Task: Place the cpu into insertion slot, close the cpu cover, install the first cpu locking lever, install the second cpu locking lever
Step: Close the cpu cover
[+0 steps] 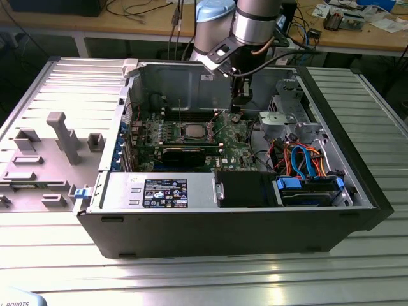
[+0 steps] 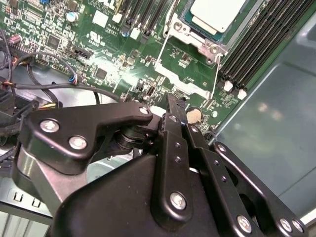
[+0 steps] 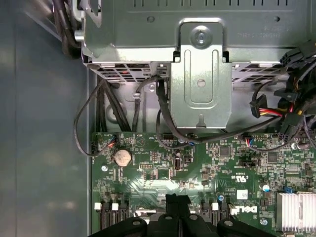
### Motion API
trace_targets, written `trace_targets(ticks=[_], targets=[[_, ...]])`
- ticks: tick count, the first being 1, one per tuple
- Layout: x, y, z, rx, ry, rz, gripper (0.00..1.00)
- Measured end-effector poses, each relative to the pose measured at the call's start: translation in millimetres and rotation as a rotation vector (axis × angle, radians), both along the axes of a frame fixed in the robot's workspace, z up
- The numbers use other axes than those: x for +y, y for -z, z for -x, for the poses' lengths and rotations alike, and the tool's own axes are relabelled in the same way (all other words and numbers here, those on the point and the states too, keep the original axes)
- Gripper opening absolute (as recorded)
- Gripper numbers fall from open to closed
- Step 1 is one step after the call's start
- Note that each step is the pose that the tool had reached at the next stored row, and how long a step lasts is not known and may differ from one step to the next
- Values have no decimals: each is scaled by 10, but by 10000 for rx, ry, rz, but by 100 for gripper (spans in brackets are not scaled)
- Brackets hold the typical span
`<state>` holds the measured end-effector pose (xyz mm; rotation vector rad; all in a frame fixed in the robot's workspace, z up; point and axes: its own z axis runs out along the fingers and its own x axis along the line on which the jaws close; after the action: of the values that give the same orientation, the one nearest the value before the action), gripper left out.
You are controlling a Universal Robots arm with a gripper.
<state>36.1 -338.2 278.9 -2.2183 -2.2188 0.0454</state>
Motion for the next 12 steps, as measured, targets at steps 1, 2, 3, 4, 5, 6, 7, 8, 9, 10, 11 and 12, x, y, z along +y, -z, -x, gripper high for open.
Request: trace_targets(ticks=[1,2,3,4,5,6,7,8,9,10,11,12], targets=[[0,0,-17,0,-1,1,11],[0,0,-30,0,0,0,11],[0,0,-40,0,0,0,11],[0,0,-51,0,-1,0,11],[0,0,-58,0,-1,1,11],[0,1,-64,0,-1,0,11],[0,1,-69,0,0,1,11],[0,1,-76,0,-1,1,11],[0,1,-81,0,-1,0,11],[0,1,-86,0,-1,0,11],[0,1,-90,0,-1,0,11],[0,1,-97,0,0,1,11]])
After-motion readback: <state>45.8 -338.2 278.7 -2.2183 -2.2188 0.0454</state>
